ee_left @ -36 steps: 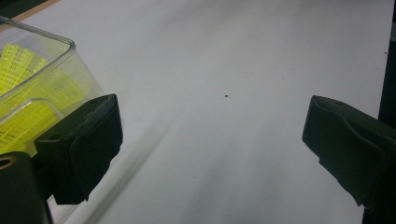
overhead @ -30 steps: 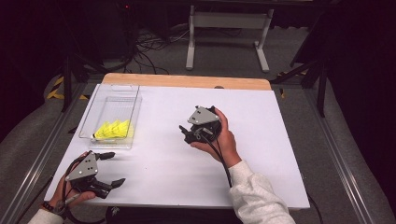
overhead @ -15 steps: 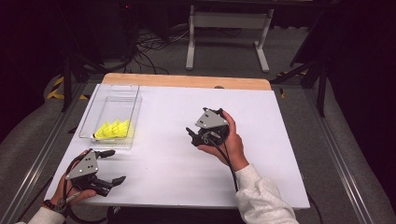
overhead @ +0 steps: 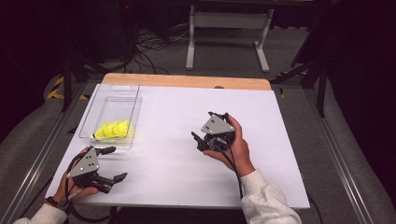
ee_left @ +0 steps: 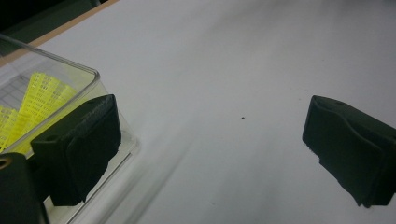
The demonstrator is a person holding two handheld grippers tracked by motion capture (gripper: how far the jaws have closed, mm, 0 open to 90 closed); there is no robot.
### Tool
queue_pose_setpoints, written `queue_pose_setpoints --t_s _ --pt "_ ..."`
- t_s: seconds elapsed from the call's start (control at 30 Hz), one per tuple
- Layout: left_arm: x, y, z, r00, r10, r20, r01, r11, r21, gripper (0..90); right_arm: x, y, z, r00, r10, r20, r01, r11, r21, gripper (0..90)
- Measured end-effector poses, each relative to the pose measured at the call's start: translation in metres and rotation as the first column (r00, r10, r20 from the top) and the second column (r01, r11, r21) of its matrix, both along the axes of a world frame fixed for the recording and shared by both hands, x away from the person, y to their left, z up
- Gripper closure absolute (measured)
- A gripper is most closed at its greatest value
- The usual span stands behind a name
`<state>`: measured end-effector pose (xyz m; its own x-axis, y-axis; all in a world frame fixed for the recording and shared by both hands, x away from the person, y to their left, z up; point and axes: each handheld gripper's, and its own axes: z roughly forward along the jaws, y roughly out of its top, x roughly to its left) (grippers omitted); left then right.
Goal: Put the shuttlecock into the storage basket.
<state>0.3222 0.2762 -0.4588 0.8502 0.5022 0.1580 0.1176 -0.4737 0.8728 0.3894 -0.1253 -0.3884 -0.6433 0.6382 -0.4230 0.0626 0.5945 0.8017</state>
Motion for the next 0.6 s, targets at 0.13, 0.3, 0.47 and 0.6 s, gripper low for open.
queue_pose_setpoints --t_s 0.13,0.3,0.47,0.6 --pt "0.000 -0.001 0.002 0.9999 0.001 0.015 -0.001 1.0000 -0.002 5.7 -0.004 -0.005 -0.002 0.9999 -0.012 -0.003 0.012 1.000 0.000 15.7" --pt "0.002 -0.002 0.001 0.9999 -0.003 0.017 0.003 1.0000 -0.002 5.8 -0.008 -0.010 -0.004 0.9999 -0.010 -0.005 0.010 1.000 0.009 15.2" --pt "0.003 -0.004 0.002 0.9998 -0.007 0.017 0.007 1.0000 -0.003 5.8 -0.014 -0.015 -0.008 0.9997 -0.024 -0.005 0.024 1.000 0.003 14.1" --pt "0.004 -0.005 0.002 0.9999 -0.009 0.013 0.009 1.0000 -0.003 5.8 -0.019 -0.019 -0.012 0.9993 -0.038 0.006 0.038 0.999 0.004 12.4"
